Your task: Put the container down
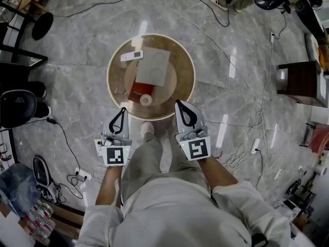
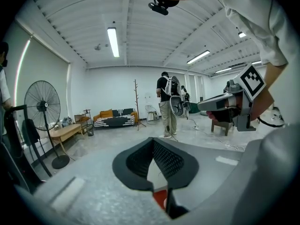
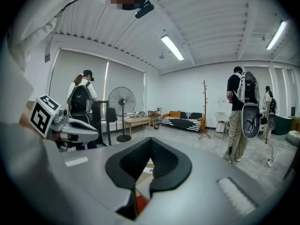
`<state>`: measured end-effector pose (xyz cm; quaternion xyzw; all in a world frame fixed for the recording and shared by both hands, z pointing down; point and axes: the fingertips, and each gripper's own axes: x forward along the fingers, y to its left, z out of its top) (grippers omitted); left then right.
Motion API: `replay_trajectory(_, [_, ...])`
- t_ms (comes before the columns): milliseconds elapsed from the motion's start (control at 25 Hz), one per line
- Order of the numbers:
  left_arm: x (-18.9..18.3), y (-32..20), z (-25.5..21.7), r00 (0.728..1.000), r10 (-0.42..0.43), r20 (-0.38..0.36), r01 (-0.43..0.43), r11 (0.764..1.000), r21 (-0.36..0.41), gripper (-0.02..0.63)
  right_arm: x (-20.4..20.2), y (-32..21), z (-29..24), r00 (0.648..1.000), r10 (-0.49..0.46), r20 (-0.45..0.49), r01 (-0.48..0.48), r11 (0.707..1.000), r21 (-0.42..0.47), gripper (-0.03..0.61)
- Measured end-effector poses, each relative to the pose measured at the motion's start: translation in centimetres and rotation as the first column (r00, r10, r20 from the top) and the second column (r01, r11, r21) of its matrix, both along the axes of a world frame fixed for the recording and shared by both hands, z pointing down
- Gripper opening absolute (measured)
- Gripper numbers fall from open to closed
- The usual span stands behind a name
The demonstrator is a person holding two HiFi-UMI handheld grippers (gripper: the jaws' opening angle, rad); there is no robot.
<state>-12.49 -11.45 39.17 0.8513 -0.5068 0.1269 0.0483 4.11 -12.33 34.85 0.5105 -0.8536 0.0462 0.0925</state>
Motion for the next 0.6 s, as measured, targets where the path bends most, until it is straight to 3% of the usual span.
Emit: replay_trajectory(600, [0.7,1.9,-2.3,0.997,0.044,0.065,-0.044,0.999,0.001,0.006,0.7,1.8,-2.7,1.000,-0.005,-0.028,0.005,1.000,-0.008,0.002])
